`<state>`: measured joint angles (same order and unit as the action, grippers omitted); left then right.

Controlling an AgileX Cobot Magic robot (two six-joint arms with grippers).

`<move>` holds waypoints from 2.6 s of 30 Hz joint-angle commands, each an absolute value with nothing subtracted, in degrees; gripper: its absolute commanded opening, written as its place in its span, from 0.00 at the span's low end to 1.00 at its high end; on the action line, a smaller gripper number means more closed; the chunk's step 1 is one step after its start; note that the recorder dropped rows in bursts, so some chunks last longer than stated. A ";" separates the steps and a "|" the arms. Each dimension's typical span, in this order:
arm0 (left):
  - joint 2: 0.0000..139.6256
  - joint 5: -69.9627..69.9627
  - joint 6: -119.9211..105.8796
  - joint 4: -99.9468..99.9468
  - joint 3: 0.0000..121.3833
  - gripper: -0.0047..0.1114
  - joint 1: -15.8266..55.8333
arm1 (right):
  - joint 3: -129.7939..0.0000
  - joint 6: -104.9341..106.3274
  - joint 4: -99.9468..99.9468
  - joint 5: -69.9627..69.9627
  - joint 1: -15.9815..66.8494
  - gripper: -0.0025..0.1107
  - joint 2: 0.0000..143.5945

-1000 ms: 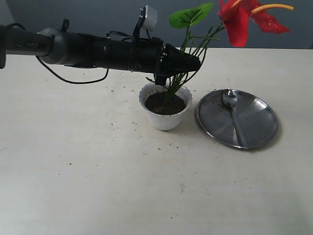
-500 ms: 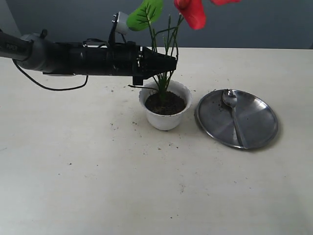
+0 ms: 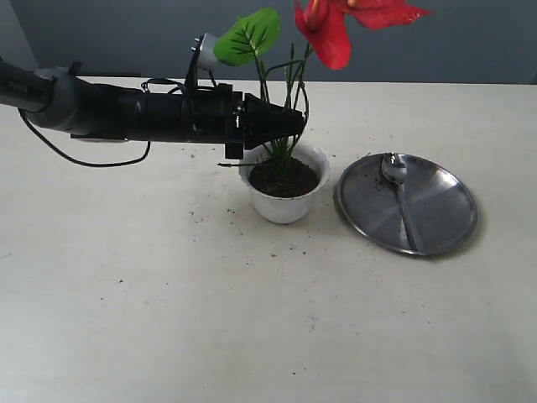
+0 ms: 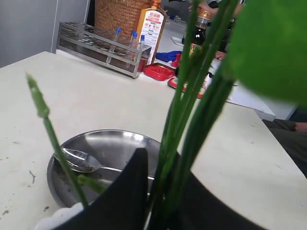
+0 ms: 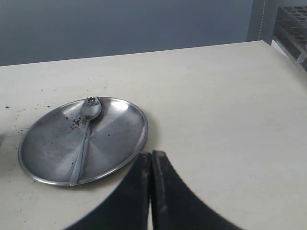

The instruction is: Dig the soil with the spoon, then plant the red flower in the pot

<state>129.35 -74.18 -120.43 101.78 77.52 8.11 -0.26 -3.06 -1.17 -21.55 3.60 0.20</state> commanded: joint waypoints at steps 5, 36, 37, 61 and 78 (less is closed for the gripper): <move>134.26 -69.96 -121.87 99.95 75.92 0.04 8.78 | 0.00 -2.81 -1.22 -20.98 3.80 0.02 0.00; 138.87 -69.96 -120.32 99.95 76.03 0.04 8.78 | 0.00 -2.81 -1.22 -20.96 3.80 0.02 0.00; 138.87 -69.96 -120.32 99.95 76.03 0.04 8.78 | 0.00 -2.81 -1.22 -20.96 3.80 0.02 0.00; 137.39 -69.96 -118.49 99.95 76.15 0.04 8.42 | 0.00 -2.81 -1.22 -20.83 3.80 0.02 0.00; 137.28 -69.96 -118.60 99.95 76.15 0.04 8.17 | 0.00 -2.81 -1.22 -20.98 3.80 0.02 0.00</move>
<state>134.04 -74.18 -119.59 101.87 78.33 7.45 -0.26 -3.06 -1.17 -21.55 3.60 0.20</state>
